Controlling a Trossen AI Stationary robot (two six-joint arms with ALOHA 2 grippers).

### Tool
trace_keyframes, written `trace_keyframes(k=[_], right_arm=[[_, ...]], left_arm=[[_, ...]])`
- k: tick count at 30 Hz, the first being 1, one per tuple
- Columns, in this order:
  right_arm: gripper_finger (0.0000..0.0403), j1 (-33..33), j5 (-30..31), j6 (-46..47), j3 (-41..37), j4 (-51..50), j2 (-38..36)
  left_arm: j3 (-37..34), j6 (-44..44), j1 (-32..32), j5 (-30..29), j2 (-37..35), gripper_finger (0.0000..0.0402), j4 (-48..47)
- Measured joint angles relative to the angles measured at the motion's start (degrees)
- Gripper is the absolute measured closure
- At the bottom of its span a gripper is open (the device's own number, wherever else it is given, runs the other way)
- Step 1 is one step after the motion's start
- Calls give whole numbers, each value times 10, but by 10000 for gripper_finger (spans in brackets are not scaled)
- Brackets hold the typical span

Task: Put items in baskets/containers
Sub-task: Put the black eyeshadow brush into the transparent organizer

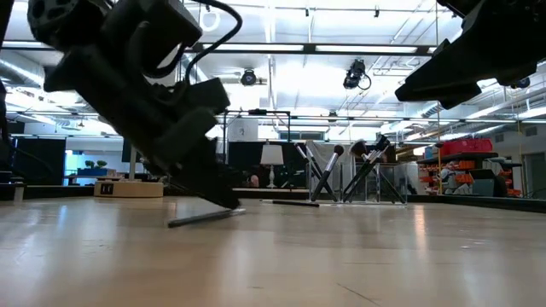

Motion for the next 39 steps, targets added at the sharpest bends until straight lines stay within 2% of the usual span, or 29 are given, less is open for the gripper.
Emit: trace_keyframes(k=[4, 8, 11, 14, 17, 21, 30, 34, 39], right_arm=[[293, 0, 0, 2, 0, 0, 0], [293, 0, 0, 2, 0, 0, 0], [293, 0, 0, 2, 0, 0, 0], [293, 0, 0, 2, 0, 0, 0], [293, 0, 0, 2, 0, 0, 0], [293, 0, 0, -1, 0, -1, 0], [293, 0, 0, -3, -1, -1, 0], [293, 0, 0, -3, -1, -1, 0], [293, 0, 0, -3, -1, -1, 0]], left_arm=[[-3, -25, -2, -33, -57, 225, -117], [-1, -62, -14, -44, -86, 225, -143], [-1, -114, -26, -44, -88, 225, -150], [-1, -190, -39, -44, -88, 225, -199], [-1, -268, -54, -68, -88, 225, -226], [-1, -317, -75, -118, -66, 225, -202], [2, -334, -80, -137, 20, 227, -183], [3, -301, -79, -119, 23, 261, -193], [4, -243, -76, -86, 19, 350, -199]])
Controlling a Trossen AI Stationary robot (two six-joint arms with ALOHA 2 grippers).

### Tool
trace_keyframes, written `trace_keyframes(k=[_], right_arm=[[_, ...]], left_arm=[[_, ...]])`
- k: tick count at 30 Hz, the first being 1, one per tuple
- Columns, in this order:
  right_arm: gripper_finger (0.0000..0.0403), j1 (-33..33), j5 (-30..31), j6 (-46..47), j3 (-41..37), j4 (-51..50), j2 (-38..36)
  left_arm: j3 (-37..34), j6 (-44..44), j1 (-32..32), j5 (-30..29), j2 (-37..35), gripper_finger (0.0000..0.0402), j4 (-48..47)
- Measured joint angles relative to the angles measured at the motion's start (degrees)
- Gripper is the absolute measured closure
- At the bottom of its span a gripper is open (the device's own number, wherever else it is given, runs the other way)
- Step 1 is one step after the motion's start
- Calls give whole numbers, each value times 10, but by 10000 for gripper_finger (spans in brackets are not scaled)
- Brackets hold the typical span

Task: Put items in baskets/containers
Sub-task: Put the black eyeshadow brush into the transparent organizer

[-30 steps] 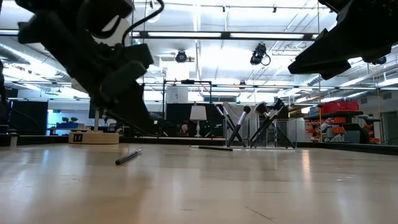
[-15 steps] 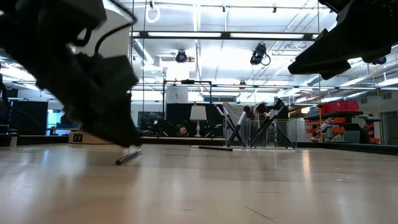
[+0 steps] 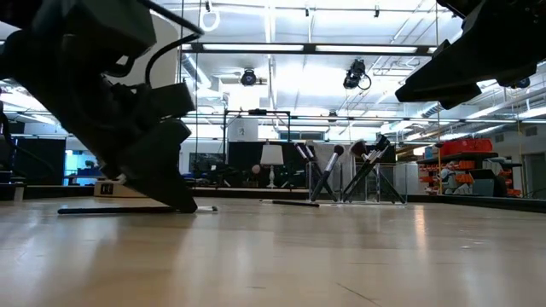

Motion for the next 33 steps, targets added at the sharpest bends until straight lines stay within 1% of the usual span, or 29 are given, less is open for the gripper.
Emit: trace_keyframes(k=[2, 3, 8, 10, 12, 15, 17, 20, 24, 27, 30, 33], right_arm=[[293, 0, 0, 0, 0, 0, 0], [293, 0, 0, 0, 0, 0, 0], [293, 0, 0, -4, 0, 0, 0], [293, 0, 0, -7, 0, 0, 0], [293, 0, 2, -7, 0, 0, 0], [293, 0, 24, -6, 0, 3, 0], [293, 0, 44, -7, 0, 5, 3], [293, -2, 68, -7, 0, 12, 16], [293, -9, 74, -4, 0, 33, 43], [293, -13, 74, 8, 0, 44, 65], [293, -14, 74, 16, 0, 52, 82], [293, -14, 73, 20, 0, 59, 89]], left_arm=[[0, 24, 2, 8, -1, 383, 0], [0, 34, 4, 11, -1, 387, -1], [0, 81, 18, 33, -4, 391, 13], [-3, 99, 25, 53, -16, 391, 17], [-6, 121, 35, 89, -39, 391, 15], [-9, 170, 56, 131, -83, 394, 18], [-11, 214, 73, 148, -112, 400, 28], [-7, 270, 100, 156, -140, 399, 74], [-8, 321, 127, 180, -142, 399, 124], [-7, 348, 134, 194, -139, 401, 129], [-7, 396, 123, 198, -138, 381, 136], [-12, 426, 108, 211, -138, 337, 145]])
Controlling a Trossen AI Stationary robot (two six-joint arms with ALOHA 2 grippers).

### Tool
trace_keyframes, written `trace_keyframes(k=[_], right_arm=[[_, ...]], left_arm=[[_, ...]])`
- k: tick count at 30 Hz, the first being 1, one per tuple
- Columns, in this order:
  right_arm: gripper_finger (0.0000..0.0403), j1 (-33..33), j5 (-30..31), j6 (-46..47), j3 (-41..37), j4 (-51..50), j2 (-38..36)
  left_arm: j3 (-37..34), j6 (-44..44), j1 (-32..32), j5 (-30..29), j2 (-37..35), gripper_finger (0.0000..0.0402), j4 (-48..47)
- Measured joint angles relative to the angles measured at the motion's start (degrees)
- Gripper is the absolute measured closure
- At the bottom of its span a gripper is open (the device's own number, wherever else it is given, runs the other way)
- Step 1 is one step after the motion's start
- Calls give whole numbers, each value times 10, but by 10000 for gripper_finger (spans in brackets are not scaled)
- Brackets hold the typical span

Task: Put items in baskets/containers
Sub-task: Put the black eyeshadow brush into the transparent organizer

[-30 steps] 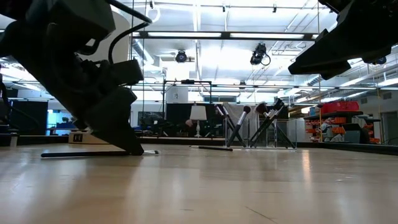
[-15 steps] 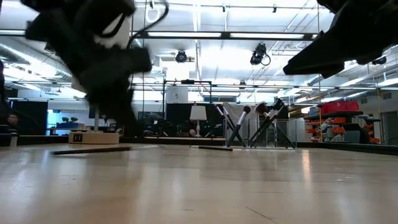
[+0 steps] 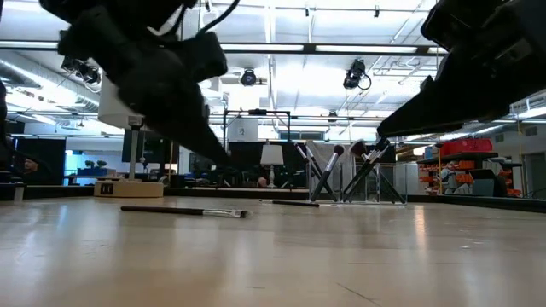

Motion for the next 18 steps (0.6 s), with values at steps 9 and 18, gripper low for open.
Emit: trace_keyframes(k=[9, 18], right_arm=[[293, 0, -3, -3, 0, 4, 1], [293, -3, -3, -13, 0, 14, 1]], left_arm=[[-136, 39, -12, 75, 0, 210, 169], [-232, 63, -11, 62, 48, 263, 344]])
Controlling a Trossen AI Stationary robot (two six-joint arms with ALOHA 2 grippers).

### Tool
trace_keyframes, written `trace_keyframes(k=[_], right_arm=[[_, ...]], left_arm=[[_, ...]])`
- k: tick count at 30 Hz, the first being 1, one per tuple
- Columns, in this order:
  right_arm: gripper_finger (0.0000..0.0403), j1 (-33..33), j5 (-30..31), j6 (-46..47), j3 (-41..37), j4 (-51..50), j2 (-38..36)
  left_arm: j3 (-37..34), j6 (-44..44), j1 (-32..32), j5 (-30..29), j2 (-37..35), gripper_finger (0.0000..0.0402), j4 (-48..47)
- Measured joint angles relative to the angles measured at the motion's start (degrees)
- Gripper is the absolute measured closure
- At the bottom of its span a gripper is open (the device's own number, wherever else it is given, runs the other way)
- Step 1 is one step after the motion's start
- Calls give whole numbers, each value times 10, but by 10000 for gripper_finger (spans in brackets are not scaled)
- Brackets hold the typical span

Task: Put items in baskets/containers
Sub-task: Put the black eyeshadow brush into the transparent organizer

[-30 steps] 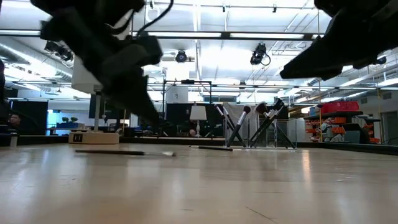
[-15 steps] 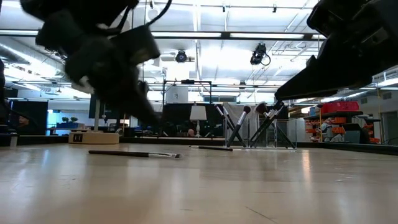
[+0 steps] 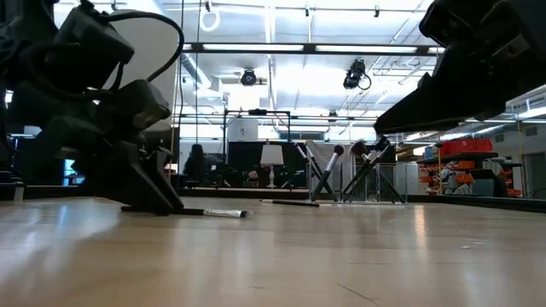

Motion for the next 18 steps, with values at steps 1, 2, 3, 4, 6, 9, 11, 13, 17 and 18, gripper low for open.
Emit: trace_keyframes(k=[1, 2, 3, 4, 6, 9, 11, 13, 17, 18], right_arm=[[293, -1, 0, -2, 0, 2, 0], [293, -3, 0, -9, 0, 7, 0], [293, -3, 0, -13, 0, 14, 0], [293, -4, 0, -16, 0, 19, 0], [293, -6, 0, -26, 0, 25, 0], [293, -6, 0, -36, 0, 28, 0], [293, -5, -2, -40, 0, 28, 0], [293, -5, -8, -48, 0, 28, -2], [293, -5, -43, -60, 0, 28, -14], [293, -5, -46, -61, 0, 25, -18]], left_arm=[[-1, 0, 0, 0, 12, 272, 9], [-1, 0, 0, -1, 23, 281, 23], [1, 0, 0, -2, 35, 291, 36], [3, -1, 0, -4, 50, 302, 52], [7, -2, 2, -2, 71, 328, 72], [11, -14, 9, 12, 94, 374, 100], [11, -28, 19, 35, 100, 387, 110], [11, -37, 28, 55, 100, 387, 112], [8, -39, 42, 75, 107, 388, 144], [8, -39, 45, 79, 108, 388, 155]])
